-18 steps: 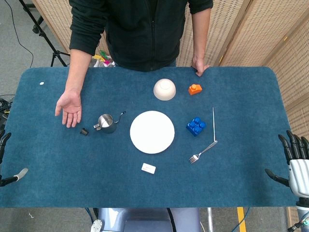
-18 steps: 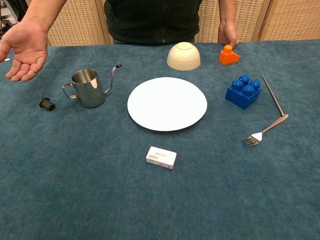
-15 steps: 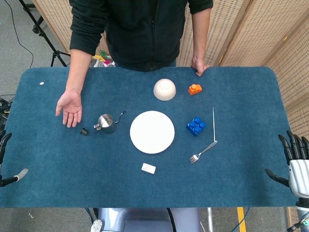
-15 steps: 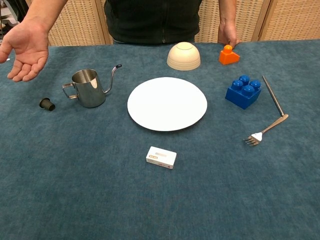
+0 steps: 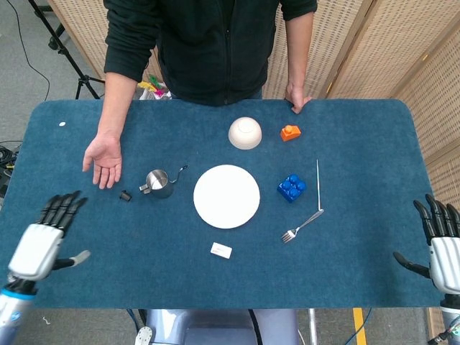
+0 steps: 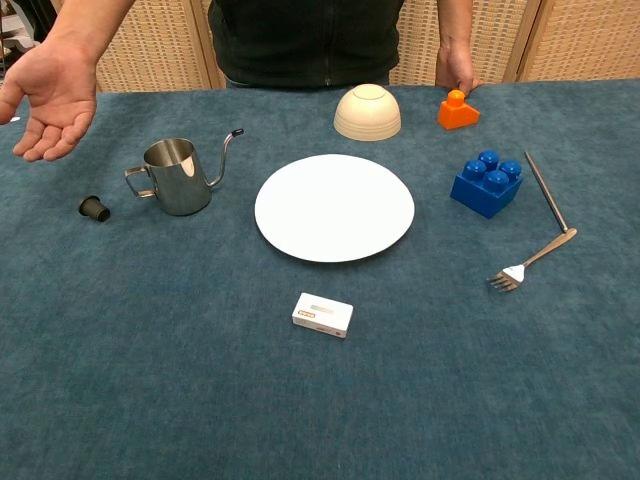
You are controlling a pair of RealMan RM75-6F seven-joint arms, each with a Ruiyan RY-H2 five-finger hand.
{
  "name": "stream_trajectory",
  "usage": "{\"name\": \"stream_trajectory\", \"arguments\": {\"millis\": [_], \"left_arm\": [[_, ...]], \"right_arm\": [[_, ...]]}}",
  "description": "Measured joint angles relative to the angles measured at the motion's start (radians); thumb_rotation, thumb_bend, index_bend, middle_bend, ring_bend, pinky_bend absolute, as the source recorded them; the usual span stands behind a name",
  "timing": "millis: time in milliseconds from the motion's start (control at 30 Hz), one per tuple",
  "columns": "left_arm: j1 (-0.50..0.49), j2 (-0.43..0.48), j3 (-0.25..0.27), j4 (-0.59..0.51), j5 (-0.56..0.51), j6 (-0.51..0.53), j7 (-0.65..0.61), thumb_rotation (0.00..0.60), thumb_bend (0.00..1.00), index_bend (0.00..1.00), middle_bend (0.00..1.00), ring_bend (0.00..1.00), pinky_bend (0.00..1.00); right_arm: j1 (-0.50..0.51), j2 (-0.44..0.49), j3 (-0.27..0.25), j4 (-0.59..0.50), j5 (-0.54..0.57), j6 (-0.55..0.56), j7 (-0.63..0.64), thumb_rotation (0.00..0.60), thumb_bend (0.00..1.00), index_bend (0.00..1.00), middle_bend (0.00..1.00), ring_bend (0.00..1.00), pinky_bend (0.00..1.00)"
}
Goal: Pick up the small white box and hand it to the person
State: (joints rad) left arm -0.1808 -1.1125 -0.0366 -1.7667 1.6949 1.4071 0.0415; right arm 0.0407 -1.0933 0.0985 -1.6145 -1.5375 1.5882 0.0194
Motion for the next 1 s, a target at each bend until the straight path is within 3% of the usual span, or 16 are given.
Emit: {"name": "stream_trajectory", "arguments": {"millis": [167, 300, 433, 567, 733, 1000], "left_arm": [[-0.121, -0.049, -0.026, -0.057, -0.010, -0.191, 0.131, 0.600, 0.09, 0.22, 0.00, 0.00, 0.00], [-0.203, -0.128, -0.059, -0.087, -0.087, -0.314, 0.273, 0.600, 0.15, 0.27, 0.00, 0.00, 0.00], [-0.280, -0.248, -0.099, -0.091, -0.244, -0.394, 0.462, 0.600, 0.18, 0.29, 0.00, 0.00, 0.00], [-0.349, -0.354, -0.128, -0.088, -0.421, -0.431, 0.626, 0.600, 0.23, 0.32, 0.00, 0.00, 0.00], [-0.445, -0.465, -0.149, -0.073, -0.603, -0.460, 0.739, 0.600, 0.25, 0.33, 0.00, 0.00, 0.00], [-0.550, -0.552, -0.141, 0.001, -0.693, -0.482, 0.801, 0.600, 0.25, 0.35, 0.00, 0.00, 0.00]], "right_arm": [[0.003, 0.000, 0.001, 0.000, 0.008, -0.009, 0.001, 0.600, 0.00, 0.00, 0.00, 0.00, 0.00], [0.006, 0.001, 0.005, 0.003, 0.024, -0.021, 0.004, 0.600, 0.00, 0.00, 0.00, 0.00, 0.00], [0.011, 0.001, 0.008, 0.007, 0.041, -0.041, 0.008, 0.600, 0.00, 0.00, 0.00, 0.00, 0.00], [0.015, 0.001, 0.010, 0.008, 0.049, -0.050, 0.007, 0.600, 0.00, 0.00, 0.00, 0.00, 0.00], [0.016, 0.000, 0.010, 0.007, 0.052, -0.053, 0.002, 0.600, 0.00, 0.00, 0.00, 0.00, 0.00], [0.019, -0.002, 0.011, 0.010, 0.062, -0.062, -0.002, 0.600, 0.00, 0.00, 0.00, 0.00, 0.00]]}}
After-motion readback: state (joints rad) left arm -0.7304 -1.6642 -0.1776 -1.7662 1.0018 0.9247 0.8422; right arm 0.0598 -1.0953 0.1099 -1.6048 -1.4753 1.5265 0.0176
